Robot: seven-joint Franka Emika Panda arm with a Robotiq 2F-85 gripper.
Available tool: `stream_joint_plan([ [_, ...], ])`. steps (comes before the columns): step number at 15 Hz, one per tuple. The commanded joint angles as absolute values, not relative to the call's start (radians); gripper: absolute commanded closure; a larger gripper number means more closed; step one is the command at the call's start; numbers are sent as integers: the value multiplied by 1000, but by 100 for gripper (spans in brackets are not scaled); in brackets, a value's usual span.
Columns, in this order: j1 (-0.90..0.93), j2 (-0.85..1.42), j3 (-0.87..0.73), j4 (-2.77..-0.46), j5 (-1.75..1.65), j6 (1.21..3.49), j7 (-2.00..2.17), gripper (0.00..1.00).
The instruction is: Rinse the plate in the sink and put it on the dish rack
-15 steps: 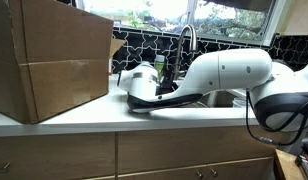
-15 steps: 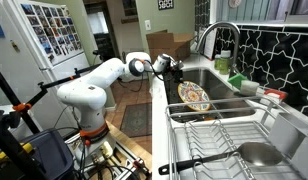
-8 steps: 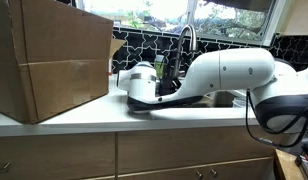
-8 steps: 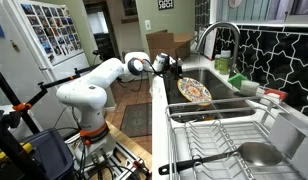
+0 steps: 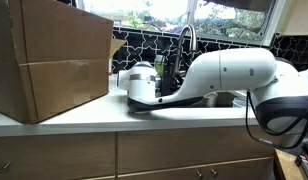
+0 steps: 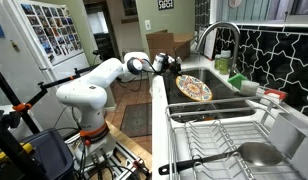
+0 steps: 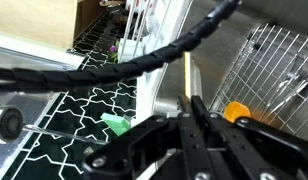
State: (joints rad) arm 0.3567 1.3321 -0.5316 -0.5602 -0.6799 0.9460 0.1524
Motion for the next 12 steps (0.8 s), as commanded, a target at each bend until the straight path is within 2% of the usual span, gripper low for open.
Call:
stream_joint_plan([
  [1,368,1356,-570,-574,-725,887,134,98],
  [12,367,1359,-577,-559,-726,891,139,98],
])
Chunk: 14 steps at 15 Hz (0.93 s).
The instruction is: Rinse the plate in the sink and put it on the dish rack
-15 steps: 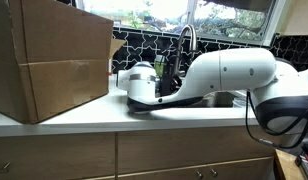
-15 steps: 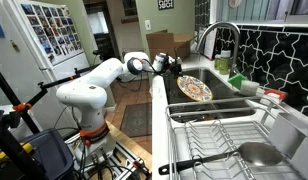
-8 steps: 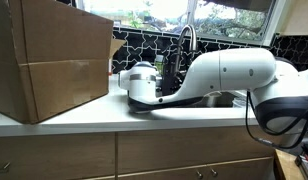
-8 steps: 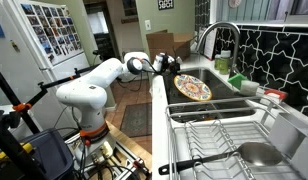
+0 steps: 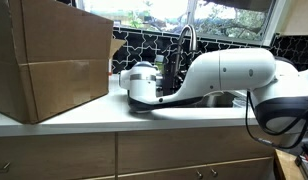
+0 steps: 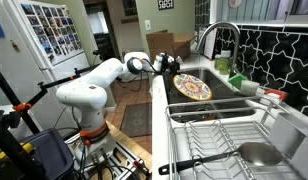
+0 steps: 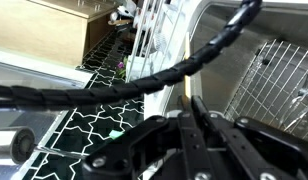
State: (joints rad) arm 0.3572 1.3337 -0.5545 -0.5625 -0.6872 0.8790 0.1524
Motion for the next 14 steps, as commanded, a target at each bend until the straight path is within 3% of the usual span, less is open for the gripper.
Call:
stream_joint_plan([
  [1,368,1359,-579,-558,-730,898,141,98],
  [14,381,1345,-566,-546,-718,1080,200,98],
])
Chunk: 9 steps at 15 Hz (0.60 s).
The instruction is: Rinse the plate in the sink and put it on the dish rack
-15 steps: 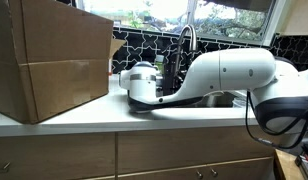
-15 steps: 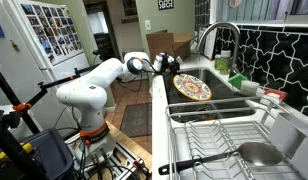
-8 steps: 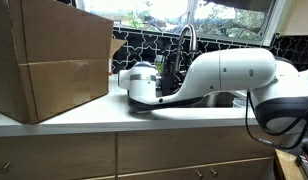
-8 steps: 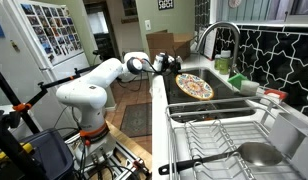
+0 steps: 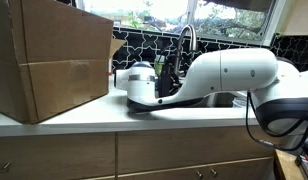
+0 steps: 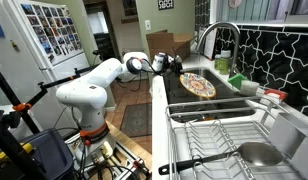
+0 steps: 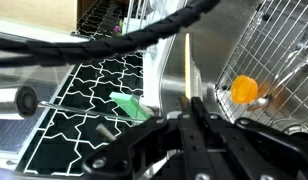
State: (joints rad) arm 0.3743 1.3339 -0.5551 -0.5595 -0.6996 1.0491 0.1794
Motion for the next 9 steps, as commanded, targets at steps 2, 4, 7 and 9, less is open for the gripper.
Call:
stream_joint_plan([
  [2,383,1343,-566,-547,-715,1104,209,98],
  [4,385,1341,-566,-548,-715,1122,215,98],
  [7,386,1340,-566,-550,-714,1141,224,98],
  [9,386,1339,-566,-552,-713,1147,229,98],
])
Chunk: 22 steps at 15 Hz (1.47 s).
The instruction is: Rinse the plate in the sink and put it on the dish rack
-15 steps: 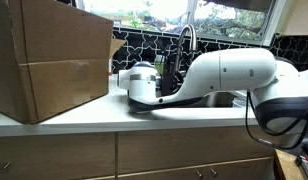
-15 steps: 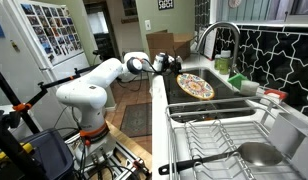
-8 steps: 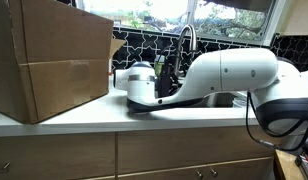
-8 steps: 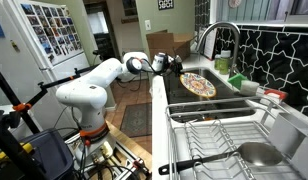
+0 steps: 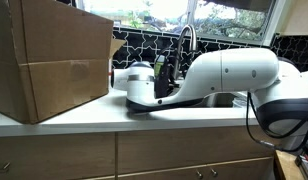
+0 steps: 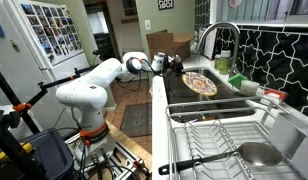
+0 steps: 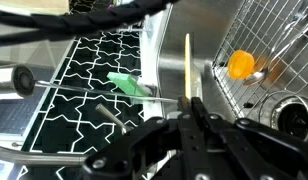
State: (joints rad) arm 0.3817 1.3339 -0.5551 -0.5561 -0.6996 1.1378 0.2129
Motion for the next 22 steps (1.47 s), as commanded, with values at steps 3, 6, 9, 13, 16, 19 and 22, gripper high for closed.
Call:
stream_joint_plan([
  [3,387,1339,-567,-557,-711,1129,224,98],
  [6,387,1337,-564,-563,-707,1112,212,98],
  [9,389,1337,-566,-571,-710,1092,198,98],
  [13,390,1337,-566,-574,-713,1067,172,98],
  [16,390,1339,-564,-573,-712,1059,157,98],
  [19,391,1340,-565,-574,-713,1053,143,98],
  [22,392,1340,-565,-576,-716,1044,122,98],
])
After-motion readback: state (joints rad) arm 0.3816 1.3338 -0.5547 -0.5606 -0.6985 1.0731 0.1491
